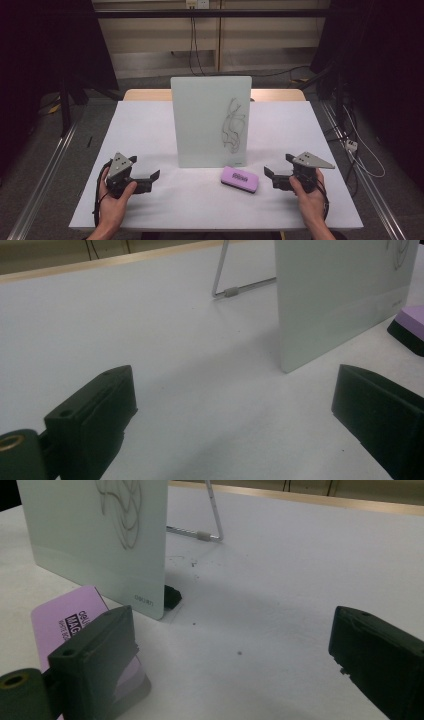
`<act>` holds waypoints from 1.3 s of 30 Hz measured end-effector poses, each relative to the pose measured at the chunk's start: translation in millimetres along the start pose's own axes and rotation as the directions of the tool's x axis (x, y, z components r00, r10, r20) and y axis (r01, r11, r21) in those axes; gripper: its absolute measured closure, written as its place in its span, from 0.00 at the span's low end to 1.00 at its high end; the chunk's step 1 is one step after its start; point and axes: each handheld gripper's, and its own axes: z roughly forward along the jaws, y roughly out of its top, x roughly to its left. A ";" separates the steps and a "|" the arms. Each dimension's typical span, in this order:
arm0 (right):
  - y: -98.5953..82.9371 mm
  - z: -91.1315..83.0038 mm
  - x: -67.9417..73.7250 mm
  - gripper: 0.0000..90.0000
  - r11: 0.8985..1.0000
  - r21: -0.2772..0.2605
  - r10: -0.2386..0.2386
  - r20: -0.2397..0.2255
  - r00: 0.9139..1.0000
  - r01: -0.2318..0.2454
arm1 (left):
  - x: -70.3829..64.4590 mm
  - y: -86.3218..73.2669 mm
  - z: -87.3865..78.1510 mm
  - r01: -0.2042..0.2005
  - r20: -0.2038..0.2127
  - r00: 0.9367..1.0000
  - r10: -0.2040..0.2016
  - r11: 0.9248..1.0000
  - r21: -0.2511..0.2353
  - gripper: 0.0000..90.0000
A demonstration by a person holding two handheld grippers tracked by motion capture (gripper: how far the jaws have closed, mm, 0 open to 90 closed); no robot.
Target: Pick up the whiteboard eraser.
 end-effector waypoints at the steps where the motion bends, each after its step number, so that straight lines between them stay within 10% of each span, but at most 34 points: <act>1: 0.1 0.2 -0.5 0.06 1.000 0.003 -0.001 -0.007 1.000 0.001 | 0.0 0.1 0.6 0.003 -0.001 1.000 -0.003 1.000 0.002 0.05; 13: 2.2 -1.9 -1.7 0.06 0.998 0.046 0.033 -0.082 0.996 -0.029 | -7.6 1.7 0.6 -0.009 0.031 0.999 0.008 1.000 0.007 0.05; 39: 21.4 16.2 21.0 0.15 0.967 0.192 -0.123 -0.232 0.965 0.170 | -9.1 0.0 4.2 -0.020 0.046 0.999 0.019 0.999 0.025 0.05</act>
